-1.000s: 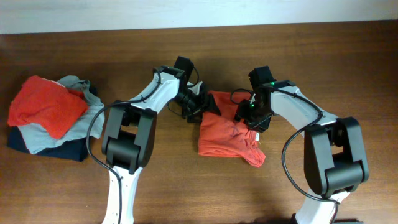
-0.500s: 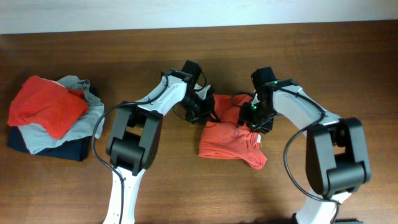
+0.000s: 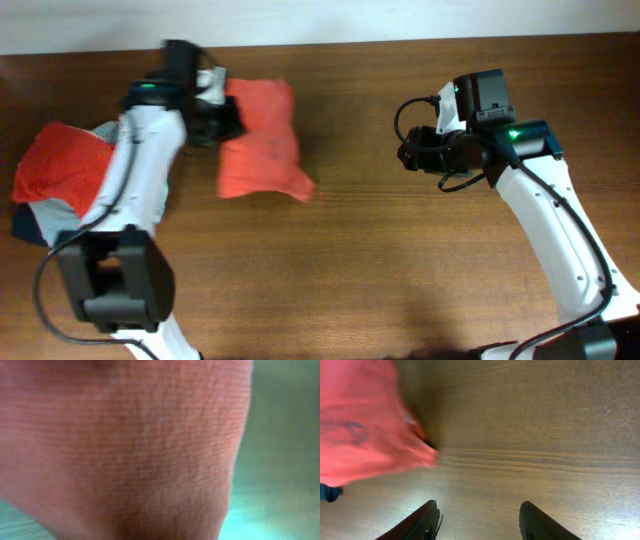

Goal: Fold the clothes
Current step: 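Carry the bundle left and place it on the clothes stack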

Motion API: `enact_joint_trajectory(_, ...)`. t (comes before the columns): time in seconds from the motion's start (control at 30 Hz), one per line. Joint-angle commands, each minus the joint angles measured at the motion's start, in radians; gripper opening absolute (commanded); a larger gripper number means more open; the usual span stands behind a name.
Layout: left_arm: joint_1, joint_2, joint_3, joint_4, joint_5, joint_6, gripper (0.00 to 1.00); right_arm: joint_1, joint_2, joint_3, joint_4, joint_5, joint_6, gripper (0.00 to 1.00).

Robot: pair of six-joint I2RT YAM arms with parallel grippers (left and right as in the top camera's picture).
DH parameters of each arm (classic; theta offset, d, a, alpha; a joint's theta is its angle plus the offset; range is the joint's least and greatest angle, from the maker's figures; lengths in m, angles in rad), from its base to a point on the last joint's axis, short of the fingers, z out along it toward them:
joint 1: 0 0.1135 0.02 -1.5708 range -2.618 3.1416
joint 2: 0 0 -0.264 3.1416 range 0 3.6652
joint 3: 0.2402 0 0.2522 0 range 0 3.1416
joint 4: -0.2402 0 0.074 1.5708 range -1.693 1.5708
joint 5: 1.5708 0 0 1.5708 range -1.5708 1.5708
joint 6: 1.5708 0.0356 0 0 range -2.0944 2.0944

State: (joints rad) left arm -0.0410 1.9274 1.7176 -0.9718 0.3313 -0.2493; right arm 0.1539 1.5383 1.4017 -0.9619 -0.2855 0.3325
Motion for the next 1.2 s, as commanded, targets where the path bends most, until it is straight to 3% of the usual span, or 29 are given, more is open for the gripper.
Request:
enact_joint_trajectory(0.0,0.132,-0.013,0.002,-0.013,-0.005,0.020,0.00,-0.002,0.000,0.010,-0.019,0.009,-0.011,0.57)
enact_joint_trajectory(0.4,0.646,-0.071,0.002,0.015,0.207,0.009,0.00,-0.002,0.000,0.010,-0.029,0.009,-0.011,0.57)
enact_joint_trajectory(0.8,0.871,-0.085,0.002,-0.011,0.217,0.045,0.00,-0.002,0.000,0.010,-0.034,0.008,-0.011,0.57)
enact_joint_trajectory(0.87,0.880,-0.085,0.002,-0.041,0.109,0.058,0.00,-0.002,0.000,0.010,-0.034,0.008,-0.011,0.56)
enact_joint_trajectory(0.9,0.879,-0.084,0.001,-0.059,0.017,0.062,0.06,-0.002,0.000,0.010,-0.033,0.009,-0.011,0.56)
enact_joint_trajectory(0.93,0.879,-0.083,-0.003,-0.062,-0.003,0.061,0.23,-0.002,0.000,0.010,-0.033,0.009,-0.011,0.56)
enact_joint_trajectory(1.0,0.879,-0.083,-0.005,-0.062,-0.003,0.062,0.44,-0.002,0.000,0.010,-0.033,0.009,-0.011,0.56)
enact_joint_trajectory(1.17,0.888,-0.111,0.009,-0.086,-0.003,0.095,0.47,-0.002,0.000,0.010,-0.045,0.008,-0.011,0.56)
